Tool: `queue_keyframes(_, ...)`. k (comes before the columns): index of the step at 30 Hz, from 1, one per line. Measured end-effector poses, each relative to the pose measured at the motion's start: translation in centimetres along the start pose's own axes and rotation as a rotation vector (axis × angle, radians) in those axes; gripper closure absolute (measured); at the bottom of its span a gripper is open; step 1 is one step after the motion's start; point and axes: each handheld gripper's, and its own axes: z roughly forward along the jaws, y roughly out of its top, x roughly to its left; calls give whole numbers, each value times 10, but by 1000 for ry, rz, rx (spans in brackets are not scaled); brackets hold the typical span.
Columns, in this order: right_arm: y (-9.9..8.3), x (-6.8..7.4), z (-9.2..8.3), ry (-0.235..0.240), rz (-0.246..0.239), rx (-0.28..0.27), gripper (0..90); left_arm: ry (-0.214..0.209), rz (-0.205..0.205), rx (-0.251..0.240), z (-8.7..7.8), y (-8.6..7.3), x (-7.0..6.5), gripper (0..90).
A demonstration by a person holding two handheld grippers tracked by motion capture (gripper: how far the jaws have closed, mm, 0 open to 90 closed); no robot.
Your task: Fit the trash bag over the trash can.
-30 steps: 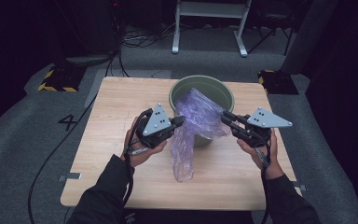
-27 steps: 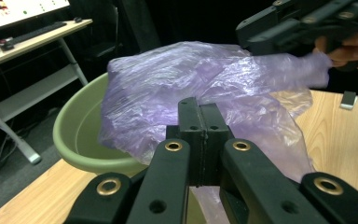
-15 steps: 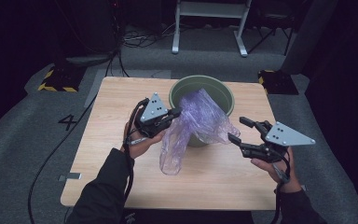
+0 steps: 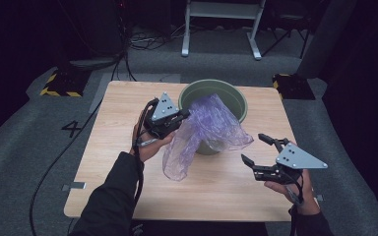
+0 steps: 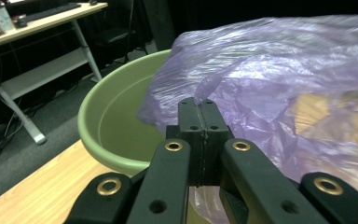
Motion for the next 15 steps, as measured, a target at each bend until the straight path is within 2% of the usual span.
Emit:
queue_keyframes(2, 0, 0, 5, 28, 26, -13, 191, 1, -6, -1, 2, -1, 1, 899)
queue_keyframes(5, 0, -5, 11, 65, 121, -38, 195, 4, -7, -5, 2, -2, 2, 899)
queue_keyframes(7, 1, -8, 15, 93, 162, -51, 196, 12, -4, -8, 2, -1, 2, 898)
queue_keyframes(10, 4, -8, 20, 136, 202, -76, 196, 8, -6, -10, 3, -1, 3, 898)
queue_keyframes(11, 5, -7, 22, 138, 203, -74, 205, 8, -5, -9, 4, -1, 2, 899)
queue_keyframes(12, 6, -6, 24, 135, 196, -70, 249, 9, -5, -8, 4, -1, 2, 899)
queue_keyframes(14, 6, -6, 29, 134, 180, -65, 448, 8, -8, -13, 5, -1, 2, 899)
queue_keyframes(15, 6, -7, 31, 117, 179, -49, 566, 10, -7, -11, 5, -1, 3, 899)
